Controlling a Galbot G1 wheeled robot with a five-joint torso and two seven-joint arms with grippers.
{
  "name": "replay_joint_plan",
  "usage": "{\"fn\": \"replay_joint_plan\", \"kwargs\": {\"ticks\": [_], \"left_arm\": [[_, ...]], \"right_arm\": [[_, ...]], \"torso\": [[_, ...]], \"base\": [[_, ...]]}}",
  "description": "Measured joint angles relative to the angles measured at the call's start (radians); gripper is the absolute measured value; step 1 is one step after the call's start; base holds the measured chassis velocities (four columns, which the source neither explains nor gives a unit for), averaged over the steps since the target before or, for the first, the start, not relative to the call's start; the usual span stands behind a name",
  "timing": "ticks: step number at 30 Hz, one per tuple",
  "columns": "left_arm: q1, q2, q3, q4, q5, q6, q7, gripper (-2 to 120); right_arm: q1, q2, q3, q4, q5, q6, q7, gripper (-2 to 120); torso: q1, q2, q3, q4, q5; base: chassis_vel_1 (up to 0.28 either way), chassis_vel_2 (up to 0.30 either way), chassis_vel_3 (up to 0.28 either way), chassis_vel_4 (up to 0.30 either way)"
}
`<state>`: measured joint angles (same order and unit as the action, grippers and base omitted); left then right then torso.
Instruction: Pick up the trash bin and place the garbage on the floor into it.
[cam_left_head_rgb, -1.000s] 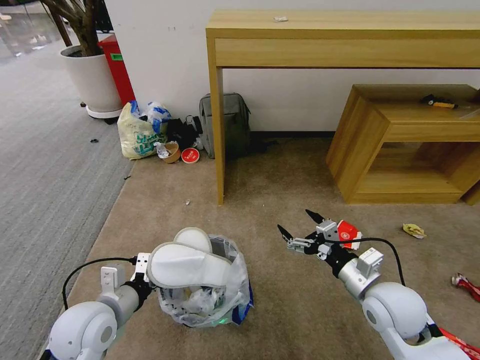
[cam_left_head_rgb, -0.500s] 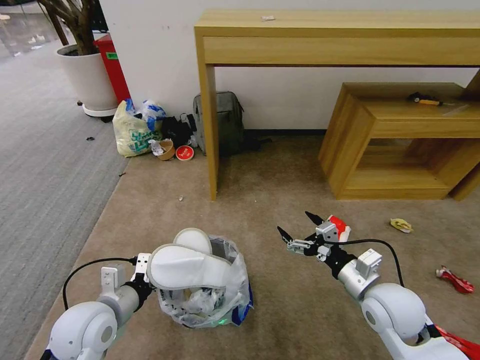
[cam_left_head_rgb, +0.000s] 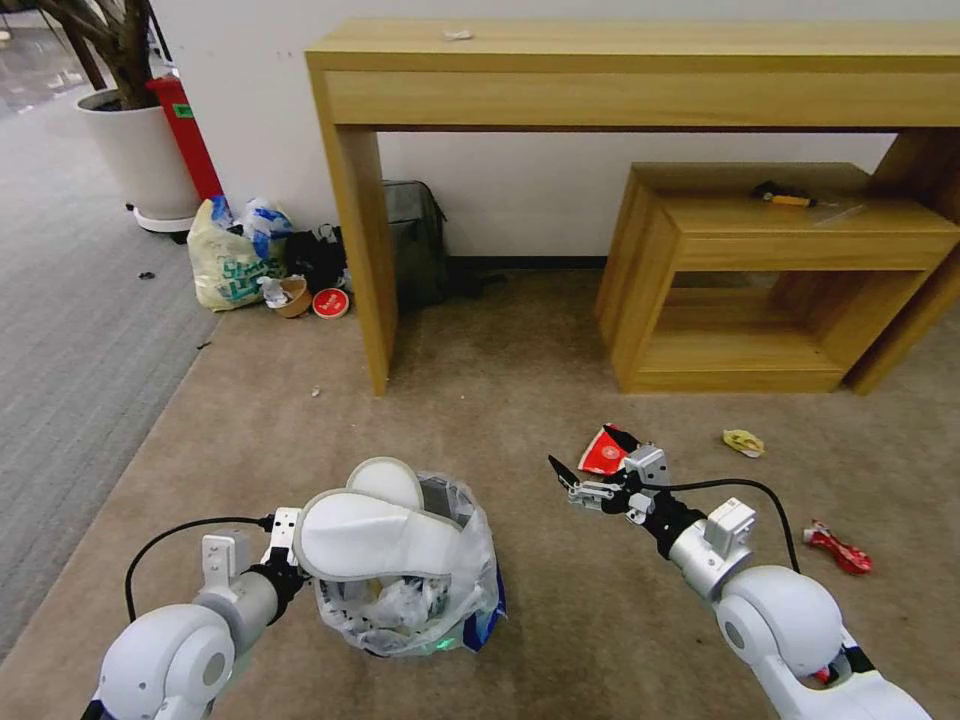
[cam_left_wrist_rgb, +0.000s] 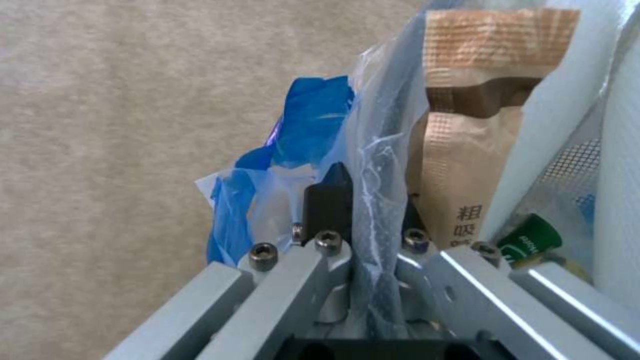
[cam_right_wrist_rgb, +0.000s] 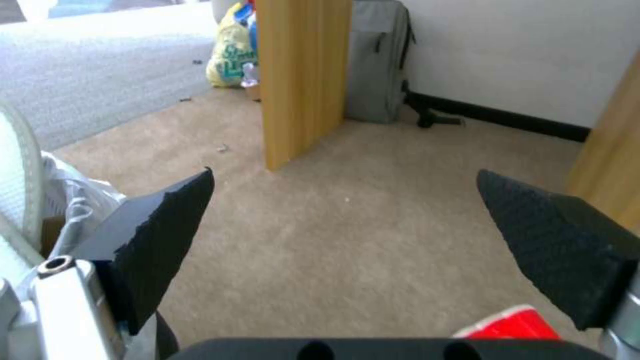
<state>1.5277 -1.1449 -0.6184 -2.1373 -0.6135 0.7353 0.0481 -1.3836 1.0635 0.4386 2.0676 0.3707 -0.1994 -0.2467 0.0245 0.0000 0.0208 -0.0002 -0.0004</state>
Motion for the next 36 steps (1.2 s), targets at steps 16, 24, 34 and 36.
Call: {"fn": "replay_joint_plan", "kwargs": {"ticks": [16, 24, 34, 36], "left_arm": [[0.011, -0.009, 0.001, -0.008, 0.015, 0.0, 0.007, 0], [0.012, -0.015, 0.0, -0.01, 0.019, 0.0, 0.01, 0], [0.018, -0.026, -0.005, -0.012, 0.032, 0.0, 0.015, 0], [0.019, -0.03, -0.005, -0.012, 0.035, 0.0, 0.016, 0]], "right_arm": [[-0.019, -0.014, 0.016, -0.001, -0.001, 0.002, -0.012, 100], [-0.045, -0.078, 0.058, -0.031, 0.022, 0.022, -0.039, 100], [-0.108, -0.195, 0.137, -0.181, 0.023, 0.114, -0.203, 100], [-0.124, -0.234, 0.136, -0.244, 0.022, 0.153, -0.258, 100]], "torso": [[0.0, 0.0, 0.0, 0.0, 0.0001], [0.0, 0.0, 0.0, -0.0003, 0.001], [0.0, 0.0, 0.0, 0.0001, 0.0003], [0.0, 0.0, 0.0, 0.0001, 0.0002]], "base": [[-0.163, -0.24, 0.168, 0.239], [-0.173, -0.206, 0.167, 0.194], [-0.03, -0.025, 0.026, 0.03], [0.0, 0.0, 0.0, 0.0]]}}
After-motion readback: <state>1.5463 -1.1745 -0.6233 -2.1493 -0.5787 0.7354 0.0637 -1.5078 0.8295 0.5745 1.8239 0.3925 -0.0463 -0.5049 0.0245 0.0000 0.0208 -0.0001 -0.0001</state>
